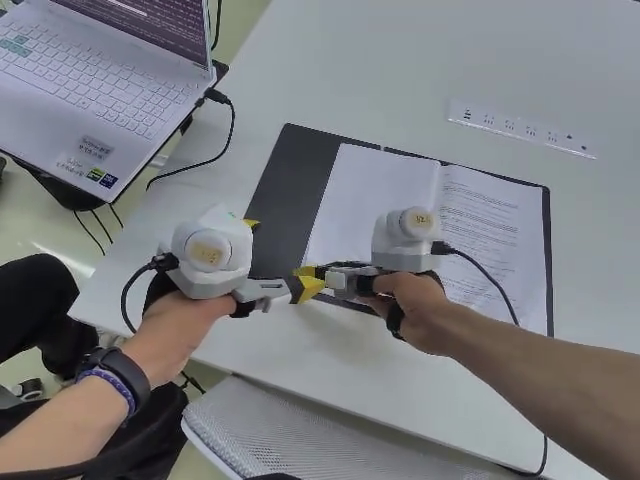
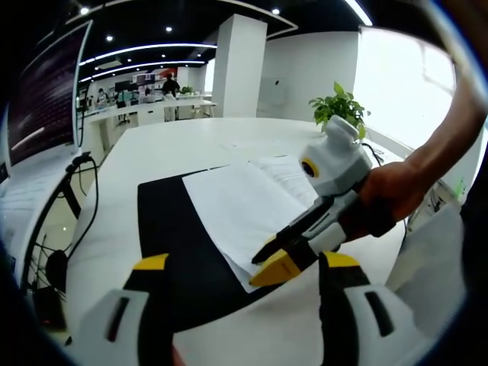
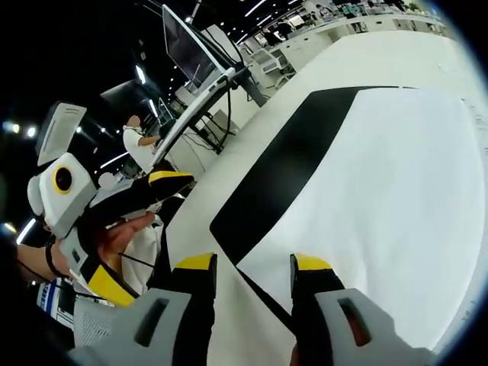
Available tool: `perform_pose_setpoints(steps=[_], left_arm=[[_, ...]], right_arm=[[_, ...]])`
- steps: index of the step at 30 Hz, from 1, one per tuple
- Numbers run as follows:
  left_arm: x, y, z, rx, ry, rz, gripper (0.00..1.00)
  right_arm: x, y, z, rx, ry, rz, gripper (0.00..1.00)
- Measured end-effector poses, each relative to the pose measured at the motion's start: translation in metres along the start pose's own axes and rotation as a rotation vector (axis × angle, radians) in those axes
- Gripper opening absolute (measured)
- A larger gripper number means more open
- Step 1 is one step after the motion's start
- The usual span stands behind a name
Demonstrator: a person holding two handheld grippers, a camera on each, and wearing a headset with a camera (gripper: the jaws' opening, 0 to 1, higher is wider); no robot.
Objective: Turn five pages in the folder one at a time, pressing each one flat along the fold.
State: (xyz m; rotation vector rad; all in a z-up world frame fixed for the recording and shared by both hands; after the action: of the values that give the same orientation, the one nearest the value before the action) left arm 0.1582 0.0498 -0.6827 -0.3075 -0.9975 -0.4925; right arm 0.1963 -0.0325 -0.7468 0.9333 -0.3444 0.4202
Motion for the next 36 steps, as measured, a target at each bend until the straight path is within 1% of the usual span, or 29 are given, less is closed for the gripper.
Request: perform_pose_setpoints(steps=[3,7,10,16,18,19,21,24,26,29,31,33,36], left_arm=[[-0.001,0.0,0.0,-0.002,0.001,0.002,0.77],[-0.002,-0.002,0.002,-0.008,0.002,-0.001,0.75],[-0.005,-0.002,0.003,-0.013,0.013,-0.003,0.74],[-0.008,-0.001,0.0,-0.013,0.021,0.004,0.69],[-0.009,-0.001,-0.002,-0.015,0.022,0.004,0.66],[-0.009,0.0,-0.005,-0.014,0.022,0.009,0.64],[-0.009,0.001,-0.008,-0.011,0.022,0.016,0.6],[-0.009,0.002,-0.016,-0.005,0.023,0.028,0.5],[-0.009,0.002,-0.023,-0.002,0.027,0.024,0.45],[-0.006,0.001,-0.034,-0.003,0.021,0.027,0.34],[-0.005,0.0,-0.042,-0.001,0.021,0.024,0.29],[-0.007,-0.001,-0.049,-0.006,0.023,0.027,0.21],[-0.011,-0.007,-0.059,-0.023,0.043,0.021,0.13]], right_arm=[[0.0,0.001,0.002,0.023,-0.024,-0.053,0.4],[-0.001,0.001,0.005,0.025,-0.031,-0.062,0.4],[0.0,0.0,0.009,0.041,-0.053,-0.095,0.41],[0.01,-0.004,0.021,0.061,-0.112,-0.131,0.42],[0.014,-0.007,0.027,0.063,-0.127,-0.131,0.41],[0.018,-0.009,0.034,0.061,-0.146,-0.13,0.41],[0.023,-0.013,0.041,0.058,-0.166,-0.133,0.4],[0.03,-0.021,0.054,0.043,-0.207,-0.145,0.37],[0.033,-0.029,0.063,0.029,-0.225,-0.147,0.36],[0.037,-0.038,0.075,0.006,-0.252,-0.154,0.31],[0.038,-0.044,0.081,-0.006,-0.264,-0.16,0.29],[0.039,-0.049,0.087,-0.012,-0.278,-0.169,0.28],[0.04,-0.057,0.096,-0.025,-0.288,-0.167,0.26]])
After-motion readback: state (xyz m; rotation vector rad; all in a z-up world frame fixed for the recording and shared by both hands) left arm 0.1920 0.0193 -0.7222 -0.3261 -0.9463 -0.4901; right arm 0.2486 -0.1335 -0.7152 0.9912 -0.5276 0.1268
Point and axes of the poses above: the centre of the closed fingertips' face, and the gripper's own axes: z roughly backward along the fingers, y roughly to its left, x roughly out of its top, the point moved 5 cm from there along z, roughly backward along the fingers, and after that the axes turned 8 degrees about -z, right-handed, at the moved point
